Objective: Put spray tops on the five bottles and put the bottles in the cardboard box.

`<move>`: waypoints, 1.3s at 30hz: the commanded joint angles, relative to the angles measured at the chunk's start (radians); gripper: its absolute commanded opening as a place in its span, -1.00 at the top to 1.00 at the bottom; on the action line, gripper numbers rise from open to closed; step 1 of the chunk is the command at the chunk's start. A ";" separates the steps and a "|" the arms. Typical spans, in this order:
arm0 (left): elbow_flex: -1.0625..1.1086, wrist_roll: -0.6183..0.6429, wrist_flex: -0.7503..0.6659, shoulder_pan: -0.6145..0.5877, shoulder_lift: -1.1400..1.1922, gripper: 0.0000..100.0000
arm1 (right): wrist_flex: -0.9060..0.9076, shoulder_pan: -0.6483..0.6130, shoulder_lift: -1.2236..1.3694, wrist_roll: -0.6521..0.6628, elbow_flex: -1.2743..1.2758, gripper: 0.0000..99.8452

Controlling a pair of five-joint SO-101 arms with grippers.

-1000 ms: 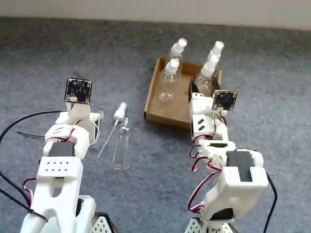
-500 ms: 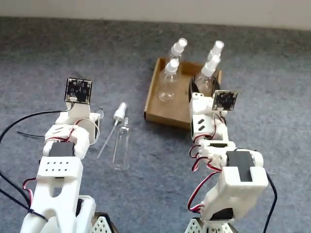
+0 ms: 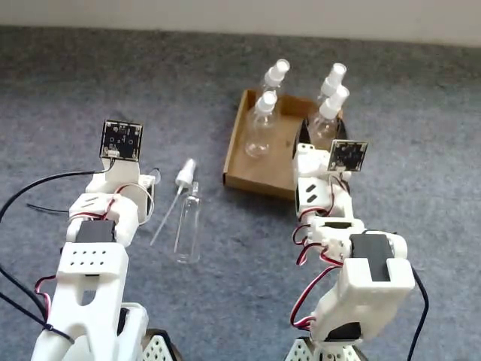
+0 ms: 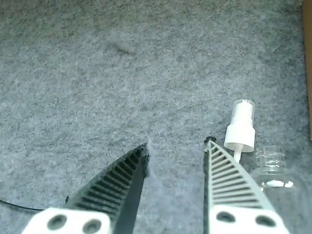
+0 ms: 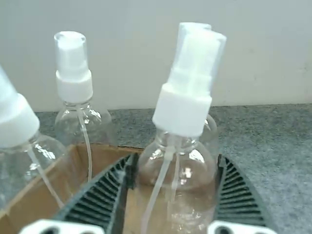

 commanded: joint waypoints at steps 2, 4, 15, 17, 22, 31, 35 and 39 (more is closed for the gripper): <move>-0.005 -0.006 -0.017 -0.012 -0.001 0.65 | -0.024 0.005 -0.018 -0.002 -0.045 0.62; -0.005 -0.006 -0.017 -0.012 -0.001 0.65 | -0.024 0.005 -0.018 -0.002 -0.045 0.62; -0.005 -0.006 -0.017 -0.012 -0.001 0.65 | -0.024 0.005 -0.018 0.055 -0.045 0.41; -0.005 -0.006 -0.017 -0.012 -0.001 0.65 | -0.024 0.005 -0.018 0.081 -0.045 0.41; -0.005 -0.006 -0.017 -0.012 -0.001 0.65 | -0.024 0.008 -0.018 0.089 -0.045 0.41; -0.005 -0.006 -0.017 -0.012 -0.001 0.65 | -0.013 0.008 -0.019 0.089 -0.053 0.41; -0.005 -0.006 -0.017 -0.012 -0.001 0.65 | 0.097 0.010 -0.053 0.089 -0.054 0.40; -0.005 -0.006 -0.018 -0.012 -0.001 0.65 | 0.171 0.007 -0.157 0.089 -0.047 0.40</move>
